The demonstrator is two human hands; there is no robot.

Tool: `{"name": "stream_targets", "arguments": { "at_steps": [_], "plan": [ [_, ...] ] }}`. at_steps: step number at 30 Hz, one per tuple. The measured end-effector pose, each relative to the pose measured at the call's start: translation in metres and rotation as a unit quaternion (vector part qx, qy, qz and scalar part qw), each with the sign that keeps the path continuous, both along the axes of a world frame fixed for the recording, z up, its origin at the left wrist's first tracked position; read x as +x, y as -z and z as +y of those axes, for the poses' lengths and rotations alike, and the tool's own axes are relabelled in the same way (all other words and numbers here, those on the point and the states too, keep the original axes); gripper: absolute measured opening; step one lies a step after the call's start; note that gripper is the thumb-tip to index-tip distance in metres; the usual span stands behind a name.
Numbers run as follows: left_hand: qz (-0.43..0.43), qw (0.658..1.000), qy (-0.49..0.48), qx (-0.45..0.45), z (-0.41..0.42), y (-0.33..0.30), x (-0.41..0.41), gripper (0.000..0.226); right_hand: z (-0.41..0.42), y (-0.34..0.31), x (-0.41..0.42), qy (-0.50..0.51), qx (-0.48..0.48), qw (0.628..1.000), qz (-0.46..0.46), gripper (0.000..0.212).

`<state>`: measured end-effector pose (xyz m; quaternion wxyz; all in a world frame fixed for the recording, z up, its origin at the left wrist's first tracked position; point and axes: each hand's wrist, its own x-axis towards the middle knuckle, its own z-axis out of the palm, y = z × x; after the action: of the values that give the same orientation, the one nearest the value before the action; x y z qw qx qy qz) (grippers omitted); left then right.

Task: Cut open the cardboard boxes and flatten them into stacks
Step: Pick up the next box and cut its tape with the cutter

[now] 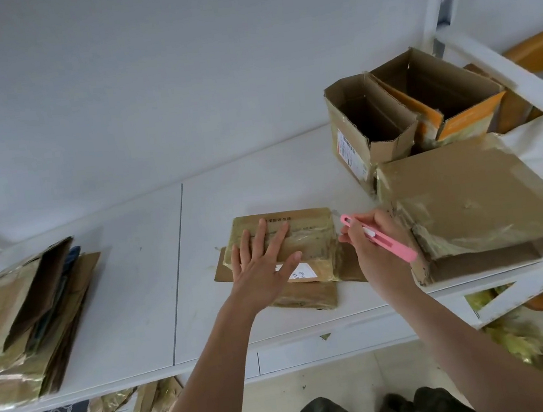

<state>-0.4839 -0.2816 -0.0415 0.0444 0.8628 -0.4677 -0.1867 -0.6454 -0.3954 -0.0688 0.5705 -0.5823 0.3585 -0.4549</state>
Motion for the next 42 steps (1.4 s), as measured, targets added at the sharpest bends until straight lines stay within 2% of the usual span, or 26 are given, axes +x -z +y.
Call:
{"name": "stream_targets", "arguments": {
  "at_steps": [4, 8, 21, 25, 29, 31, 34, 36, 38, 40, 41, 42],
  "plan": [
    [-0.004, 1.000, -0.001, 0.010, -0.001, 0.000, 0.000, 0.062, -0.003, -0.007, -0.003, -0.014, -0.057, 0.997, 0.047, 0.013],
    [-0.018, 1.000, 0.002, 0.013, 0.000, 0.001, -0.001, 0.061, 0.007, -0.006, -0.010, -0.029, -0.108, 0.992, 0.051, 0.024],
    [-0.044, 0.999, -0.004, 0.012, 0.001, 0.002, -0.006, 0.061, 0.033, -0.010, -0.029, -0.099, -0.146, 0.982, 0.067, 0.021],
    [0.004, 1.000, -0.019, -0.003, -0.001, -0.001, -0.006, 0.058, 0.031, -0.015, -0.036, -0.109, -0.165, 0.979, 0.058, 0.022],
    [0.074, 0.989, -0.081, -0.097, -0.007, -0.008, -0.007, 0.044, -0.001, -0.018, -0.022, -0.041, -0.191, 0.979, 0.057, 0.015],
    [0.046, 0.983, -0.109, -0.139, -0.007, -0.007, -0.012, 0.041, -0.020, -0.020, -0.005, -0.038, -0.214, 0.973, 0.081, 0.010],
    [-0.024, 0.964, -0.234, -0.127, -0.005, -0.009, -0.020, 0.068, -0.036, -0.018, 0.019, -0.076, -0.226, 0.966, 0.096, 0.008],
    [-0.026, 0.940, -0.314, -0.127, -0.004, -0.015, -0.020, 0.082, -0.037, -0.012, 0.027, -0.080, -0.232, 0.965, 0.097, 0.008],
    [0.038, 0.924, -0.354, -0.140, -0.004, -0.021, -0.015, 0.079, -0.030, -0.005, 0.027, -0.059, -0.238, 0.965, 0.090, 0.008],
    [0.113, 0.901, -0.385, -0.162, -0.005, -0.025, -0.010, 0.063, -0.014, -0.002, 0.022, -0.038, -0.230, 0.969, 0.079, 0.009],
    [0.120, 0.895, -0.396, -0.167, -0.007, -0.026, -0.008, 0.063, -0.003, 0.000, 0.018, -0.035, -0.220, 0.972, 0.074, 0.009],
    [0.110, 0.894, -0.403, -0.160, -0.009, -0.028, -0.007, 0.073, 0.010, 0.001, 0.014, -0.041, -0.206, 0.975, 0.067, 0.009]
  ]
}}
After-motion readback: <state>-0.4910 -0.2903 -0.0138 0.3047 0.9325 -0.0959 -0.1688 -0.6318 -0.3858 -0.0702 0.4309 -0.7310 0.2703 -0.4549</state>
